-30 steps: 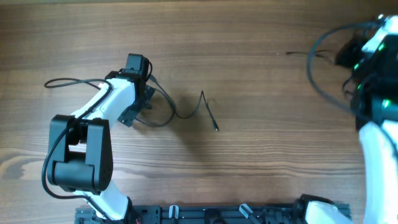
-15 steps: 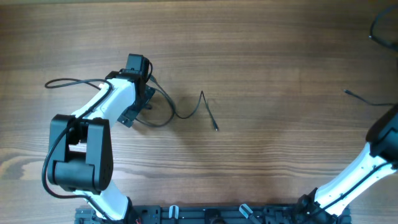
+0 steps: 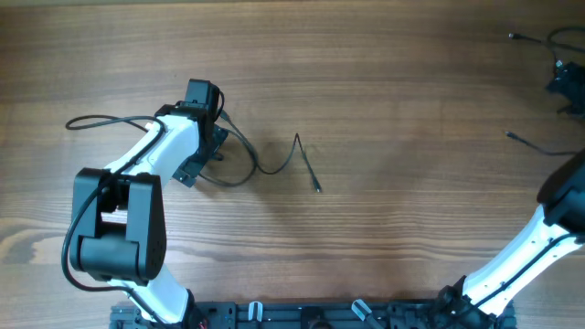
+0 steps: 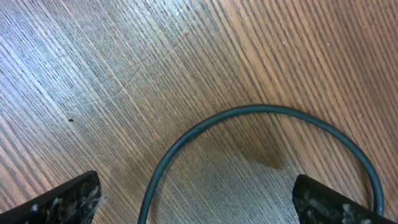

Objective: Untangle cables

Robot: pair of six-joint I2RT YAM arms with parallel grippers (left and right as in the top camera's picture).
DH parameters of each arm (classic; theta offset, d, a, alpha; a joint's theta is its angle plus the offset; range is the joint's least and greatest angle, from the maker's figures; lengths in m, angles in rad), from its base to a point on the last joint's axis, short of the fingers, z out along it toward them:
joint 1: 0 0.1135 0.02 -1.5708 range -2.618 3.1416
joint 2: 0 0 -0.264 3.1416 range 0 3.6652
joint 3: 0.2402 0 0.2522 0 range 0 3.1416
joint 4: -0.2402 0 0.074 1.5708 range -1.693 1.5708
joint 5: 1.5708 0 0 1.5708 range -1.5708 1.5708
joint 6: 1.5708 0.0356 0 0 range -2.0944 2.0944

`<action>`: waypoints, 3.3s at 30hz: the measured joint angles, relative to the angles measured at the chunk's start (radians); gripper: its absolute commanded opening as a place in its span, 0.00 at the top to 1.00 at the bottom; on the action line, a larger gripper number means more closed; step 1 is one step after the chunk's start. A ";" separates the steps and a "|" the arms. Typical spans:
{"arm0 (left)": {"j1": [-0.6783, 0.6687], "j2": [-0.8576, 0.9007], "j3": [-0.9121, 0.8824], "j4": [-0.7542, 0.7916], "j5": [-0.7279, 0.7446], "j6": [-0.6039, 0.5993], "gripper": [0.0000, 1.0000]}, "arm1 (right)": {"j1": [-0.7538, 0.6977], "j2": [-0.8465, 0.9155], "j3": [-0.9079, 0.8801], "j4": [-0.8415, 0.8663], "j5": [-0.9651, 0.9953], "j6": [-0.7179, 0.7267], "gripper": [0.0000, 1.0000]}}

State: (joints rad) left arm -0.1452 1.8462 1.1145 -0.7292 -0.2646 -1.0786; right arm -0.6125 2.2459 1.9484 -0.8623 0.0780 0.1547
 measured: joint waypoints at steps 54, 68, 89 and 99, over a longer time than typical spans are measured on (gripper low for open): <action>-0.260 -0.294 -0.069 0.095 0.158 -0.092 0.34 | 0.000 -1.204 -0.182 -0.644 -0.453 0.136 0.00; -0.259 0.020 -0.066 0.322 0.117 0.049 0.96 | 0.000 -1.081 -0.183 -0.644 -0.456 0.136 0.00; -0.626 0.023 0.214 0.500 0.338 0.147 0.00 | 0.000 -1.081 -0.185 -0.641 -0.456 0.136 0.00; -0.365 -0.314 0.219 0.151 0.007 0.274 0.00 | 0.000 -1.078 -0.187 -0.659 -0.558 0.136 0.00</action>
State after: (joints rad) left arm -0.5102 1.5326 1.3338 -0.5777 -0.2573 -0.8051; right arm -0.6125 1.1679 1.7611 -1.5215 -0.4805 0.2909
